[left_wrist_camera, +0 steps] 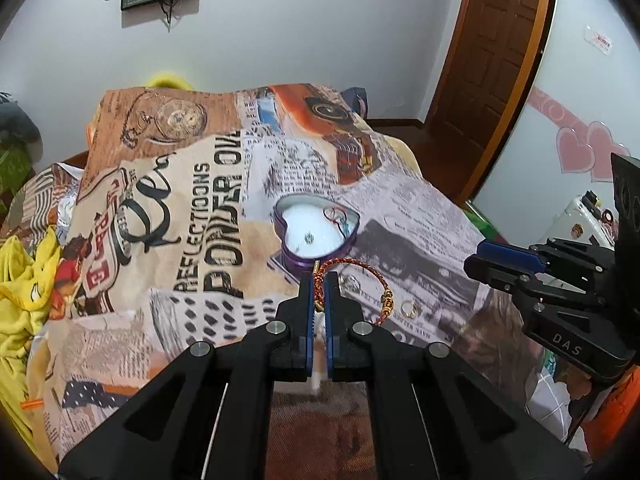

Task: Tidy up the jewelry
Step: 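Carry bracelet and ring over the heart tin and open both grippers inside it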

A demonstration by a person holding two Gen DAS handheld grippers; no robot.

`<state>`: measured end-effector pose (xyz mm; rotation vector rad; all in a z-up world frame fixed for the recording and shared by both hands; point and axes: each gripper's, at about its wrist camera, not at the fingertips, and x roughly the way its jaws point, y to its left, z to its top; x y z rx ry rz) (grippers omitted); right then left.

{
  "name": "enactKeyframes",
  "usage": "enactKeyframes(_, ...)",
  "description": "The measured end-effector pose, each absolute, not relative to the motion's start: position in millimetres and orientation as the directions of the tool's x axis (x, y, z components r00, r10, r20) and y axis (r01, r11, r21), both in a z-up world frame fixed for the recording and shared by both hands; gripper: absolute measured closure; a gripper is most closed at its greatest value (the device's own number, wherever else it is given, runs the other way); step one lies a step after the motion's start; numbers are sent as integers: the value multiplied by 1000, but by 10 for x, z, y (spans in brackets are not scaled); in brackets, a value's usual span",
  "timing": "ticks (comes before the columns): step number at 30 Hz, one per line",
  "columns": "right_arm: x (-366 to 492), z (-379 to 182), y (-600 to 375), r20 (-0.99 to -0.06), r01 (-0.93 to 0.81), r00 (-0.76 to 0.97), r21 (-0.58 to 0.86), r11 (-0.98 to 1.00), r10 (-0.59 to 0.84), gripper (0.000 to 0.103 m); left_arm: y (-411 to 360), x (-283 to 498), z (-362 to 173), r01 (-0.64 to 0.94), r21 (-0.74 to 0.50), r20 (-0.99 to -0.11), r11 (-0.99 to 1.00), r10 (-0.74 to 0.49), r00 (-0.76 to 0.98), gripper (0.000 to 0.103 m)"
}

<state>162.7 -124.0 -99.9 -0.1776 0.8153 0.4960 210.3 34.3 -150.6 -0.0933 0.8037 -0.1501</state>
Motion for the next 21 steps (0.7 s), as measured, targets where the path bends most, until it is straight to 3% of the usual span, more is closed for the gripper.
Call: enactKeyframes(21, 2088, -990, -928, -696, -528, 582, 71, 846, 421, 85, 470, 2678, -1611, 60, -119, -703, 991, -127, 700, 100)
